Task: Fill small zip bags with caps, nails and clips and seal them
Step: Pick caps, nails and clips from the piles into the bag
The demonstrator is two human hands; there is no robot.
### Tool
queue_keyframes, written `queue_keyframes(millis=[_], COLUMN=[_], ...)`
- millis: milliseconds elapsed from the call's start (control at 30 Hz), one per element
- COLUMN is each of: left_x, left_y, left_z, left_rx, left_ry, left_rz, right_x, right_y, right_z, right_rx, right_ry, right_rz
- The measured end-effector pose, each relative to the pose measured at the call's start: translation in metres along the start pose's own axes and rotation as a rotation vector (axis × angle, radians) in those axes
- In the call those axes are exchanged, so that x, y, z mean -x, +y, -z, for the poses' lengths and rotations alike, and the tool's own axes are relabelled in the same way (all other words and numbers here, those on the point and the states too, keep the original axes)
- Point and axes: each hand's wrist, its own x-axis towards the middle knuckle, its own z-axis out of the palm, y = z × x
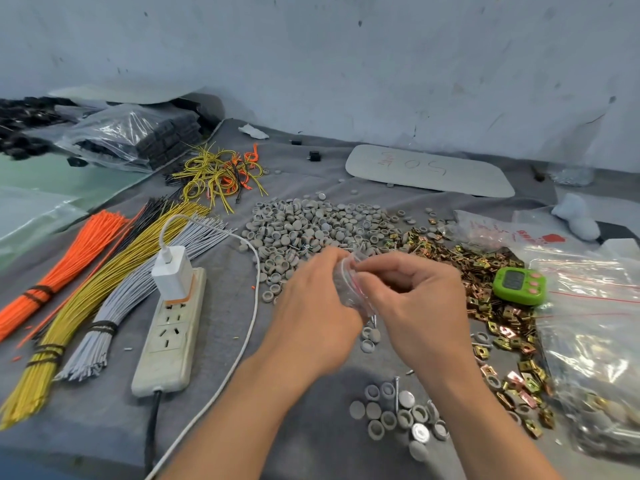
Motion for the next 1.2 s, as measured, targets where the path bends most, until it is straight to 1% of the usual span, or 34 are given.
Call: queue_keyframes(millis=[100, 167, 200, 267, 300, 333, 367, 400, 467, 567, 600, 633, 700, 800, 900, 1033, 1133, 1200], left_x=[0.001, 0.000, -0.001, -0.004, -0.004, -0.005, -0.005, -0.006, -0.008, -0.011, -0.011, -0.010, -0.009, -0.008, -0.009, -0.009, -0.009, -0.011], left_y=[0.001, 0.002, 0.002, 0.001, 0.000, 0.000, -0.001, -0.001, -0.001, -0.002, -0.002, -0.004, -0.005, -0.007, -0.008, -0.009, -0.011, -0.012], left_z=[-0.001, -0.002, -0.003, -0.003, -0.003, -0.002, -0.001, 0.000, 0.003, 0.008, 0.010, 0.011, 0.012, 0.011, 0.010, 0.010, 0.013, 0.014], left_rx=[0.029, 0.039, 0.044, 0.076, 0.098, 0.117, 0.135, 0.149, 0.163, 0.183, 0.184, 0.181, 0.170, 0.144, 0.130, 0.126, 0.114, 0.112], left_ry=[-0.023, -0.023, -0.016, 0.007, 0.024, 0.045, 0.072, 0.103, 0.169, 0.235, 0.249, 0.257, 0.267, 0.260, 0.252, 0.259, 0.272, 0.284], left_rz=[-0.013, 0.005, 0.019, 0.048, 0.064, 0.081, 0.095, 0.105, 0.120, 0.109, 0.101, 0.090, 0.075, 0.080, 0.087, 0.070, 0.060, 0.057], right_x=[-0.003, -0.005, -0.007, -0.011, -0.013, -0.015, -0.016, -0.017, -0.015, -0.007, -0.004, -0.001, 0.002, 0.005, 0.007, 0.016, 0.019, 0.019], right_y=[0.002, 0.003, 0.005, 0.011, 0.017, 0.023, 0.030, 0.036, 0.041, 0.048, 0.050, 0.051, 0.052, 0.054, 0.053, 0.052, 0.050, 0.054], right_z=[-0.001, 0.003, 0.006, 0.011, 0.013, 0.015, 0.015, 0.014, 0.007, -0.012, -0.018, -0.023, -0.028, -0.029, -0.027, -0.018, -0.021, -0.028], right_rx=[0.048, -0.025, -0.093, -0.216, -0.232, -0.190, -0.089, 0.047, 0.327, 0.700, 0.808, 0.887, 0.946, 0.879, 0.890, 1.015, 0.849, 0.827], right_ry=[-0.028, -0.001, 0.046, 0.194, 0.270, 0.322, 0.328, 0.274, 0.030, -0.397, -0.478, -0.510, -0.494, -0.431, -0.431, -0.363, -0.444, -0.546], right_rz=[0.007, 0.040, 0.032, -0.037, -0.082, -0.126, -0.166, -0.194, -0.185, -0.045, -0.016, -0.002, 0.000, -0.078, -0.113, -0.005, 0.049, 0.076])
